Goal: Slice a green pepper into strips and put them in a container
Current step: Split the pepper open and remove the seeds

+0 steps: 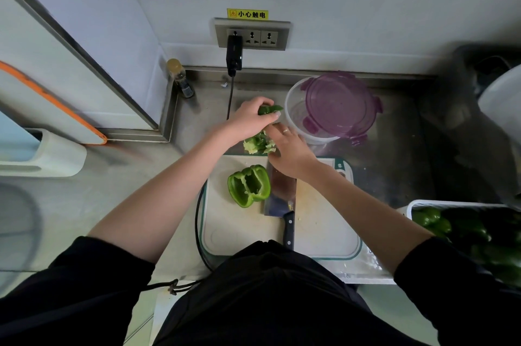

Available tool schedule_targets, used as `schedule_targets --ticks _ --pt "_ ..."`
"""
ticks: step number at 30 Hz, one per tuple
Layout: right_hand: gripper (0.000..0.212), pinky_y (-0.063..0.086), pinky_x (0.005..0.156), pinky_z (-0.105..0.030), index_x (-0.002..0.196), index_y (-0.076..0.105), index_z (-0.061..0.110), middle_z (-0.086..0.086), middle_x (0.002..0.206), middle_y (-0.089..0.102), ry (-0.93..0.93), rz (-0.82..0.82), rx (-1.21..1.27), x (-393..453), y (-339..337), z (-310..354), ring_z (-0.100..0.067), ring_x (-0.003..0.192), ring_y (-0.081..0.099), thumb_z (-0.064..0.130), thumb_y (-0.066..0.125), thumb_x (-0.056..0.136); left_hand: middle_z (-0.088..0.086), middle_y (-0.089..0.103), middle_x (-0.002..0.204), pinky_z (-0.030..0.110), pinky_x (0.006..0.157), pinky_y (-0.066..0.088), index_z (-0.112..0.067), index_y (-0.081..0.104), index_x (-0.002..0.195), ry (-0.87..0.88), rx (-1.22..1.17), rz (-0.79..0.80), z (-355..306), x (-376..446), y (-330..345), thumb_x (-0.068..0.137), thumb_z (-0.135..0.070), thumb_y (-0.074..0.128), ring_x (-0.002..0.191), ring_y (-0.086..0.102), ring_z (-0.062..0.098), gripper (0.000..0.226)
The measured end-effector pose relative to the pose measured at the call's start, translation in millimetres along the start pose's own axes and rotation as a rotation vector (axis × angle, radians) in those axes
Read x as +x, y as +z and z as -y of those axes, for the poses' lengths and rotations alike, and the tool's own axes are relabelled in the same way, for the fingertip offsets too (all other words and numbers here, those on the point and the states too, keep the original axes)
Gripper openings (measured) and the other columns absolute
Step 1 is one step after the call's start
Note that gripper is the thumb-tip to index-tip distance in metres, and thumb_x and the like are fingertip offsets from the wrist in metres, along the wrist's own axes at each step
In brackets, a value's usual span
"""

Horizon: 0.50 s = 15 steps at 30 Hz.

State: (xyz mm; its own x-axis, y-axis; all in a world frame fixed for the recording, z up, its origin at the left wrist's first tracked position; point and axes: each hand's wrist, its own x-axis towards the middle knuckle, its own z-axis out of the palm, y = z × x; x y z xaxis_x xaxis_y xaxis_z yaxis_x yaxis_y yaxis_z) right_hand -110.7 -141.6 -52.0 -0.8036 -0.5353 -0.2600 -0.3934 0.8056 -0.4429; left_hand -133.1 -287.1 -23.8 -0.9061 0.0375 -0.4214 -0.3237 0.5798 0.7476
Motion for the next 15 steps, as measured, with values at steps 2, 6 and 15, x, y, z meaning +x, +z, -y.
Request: schedule_targets --ticks 2,6,15 --pt "0.063 0.022 0.109 -0.048 0.143 0.031 0.035 -0.004 0.148 0.028 -0.046 0.132 -0.113 -3 4 -4 -0.029 0.134 0.025 0.014 0.048 0.087 0.002 0.041 0.139 0.034 0.1 0.04 -0.028 0.046 0.132 0.019 0.045 -0.014 1 3 -2 0.091 -0.043 0.053 0.122 0.046 0.019 0.044" --pt "0.062 0.027 0.106 -0.044 0.139 0.039 0.038 0.001 0.143 0.038 -0.045 -0.006 -0.033 -14 6 -15 -0.026 0.13 0.035 0.008 0.047 0.085 0.005 0.04 0.139 0.032 0.105 0.035 -0.025 0.044 0.133 0.052 0.117 -0.039 4 5 -6 0.092 -0.042 0.054 0.125 0.043 0.02 0.046" --pt "0.066 0.031 0.101 -0.046 0.145 0.023 0.034 -0.006 0.143 0.035 -0.076 -0.024 -0.303 -4 0 -12 -0.029 0.128 0.036 0.016 0.047 0.087 0.002 0.045 0.135 0.026 0.088 0.041 -0.021 0.046 0.133 0.027 -0.047 -0.015 2 -7 -4 0.093 -0.039 0.053 0.114 0.049 0.016 0.044"
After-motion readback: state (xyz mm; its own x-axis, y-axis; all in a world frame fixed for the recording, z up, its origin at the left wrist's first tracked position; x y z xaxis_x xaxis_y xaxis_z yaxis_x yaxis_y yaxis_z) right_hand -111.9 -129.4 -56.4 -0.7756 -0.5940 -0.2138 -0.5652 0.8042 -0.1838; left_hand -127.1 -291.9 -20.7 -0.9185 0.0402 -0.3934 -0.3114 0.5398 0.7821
